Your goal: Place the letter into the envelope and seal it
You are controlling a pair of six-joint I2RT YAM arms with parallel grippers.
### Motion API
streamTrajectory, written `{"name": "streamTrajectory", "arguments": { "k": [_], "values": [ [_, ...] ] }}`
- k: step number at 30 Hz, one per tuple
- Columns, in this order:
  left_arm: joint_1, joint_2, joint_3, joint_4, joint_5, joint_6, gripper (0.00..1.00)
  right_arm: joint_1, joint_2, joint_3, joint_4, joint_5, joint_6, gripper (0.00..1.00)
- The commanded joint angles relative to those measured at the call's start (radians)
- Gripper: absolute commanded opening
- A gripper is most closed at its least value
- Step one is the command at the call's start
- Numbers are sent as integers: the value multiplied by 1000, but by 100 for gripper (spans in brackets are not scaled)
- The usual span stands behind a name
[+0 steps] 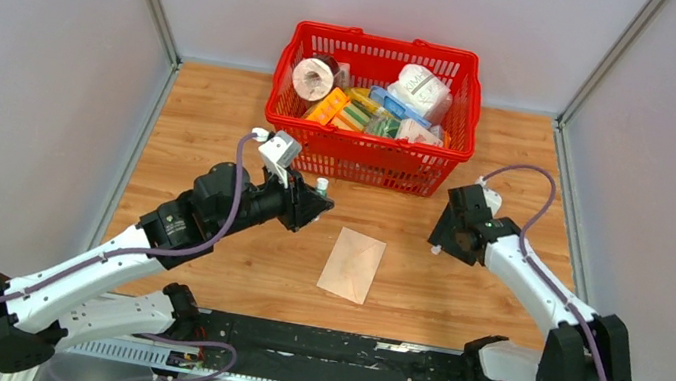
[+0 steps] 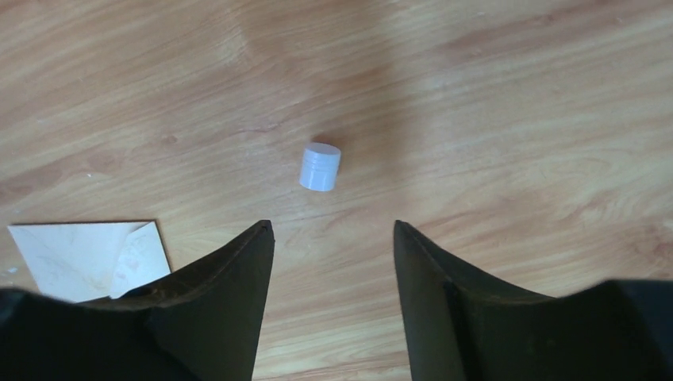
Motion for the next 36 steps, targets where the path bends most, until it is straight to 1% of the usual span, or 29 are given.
{"name": "streamTrajectory", "arguments": {
  "k": [1,4,6,8,12,14,17,21,26,32,36],
  "values": [
    [11,-11,12,-1,46,36,0,-4,116,109,24,-98,-179,58],
    [23,-6,18,-14,73,41,0,-1,167,141,-19,-99,-242,60],
    [29,-2,26,-23,90,44,0,-1,174,144,-27,-86,-261,65],
    [34,6,33,-29,101,47,0,-2,191,151,-28,-87,-258,67],
    [37,13,44,-32,121,48,0,-6,254,183,-25,-89,-239,65],
    [37,18,47,-35,125,48,0,-7,276,194,-10,-92,-255,63],
    [40,20,53,-50,130,50,0,-18,309,212,-2,-93,-296,61],
    [44,27,72,-76,148,61,0,-36,326,215,4,-115,-318,63],
    [49,43,92,-95,170,76,0,-41,340,206,42,-173,-322,63],
    [51,56,96,-90,182,71,0,-56,385,215,53,-194,-350,63],
    [52,63,93,-87,184,73,0,-67,403,220,76,-237,-342,63]
  ]
}}
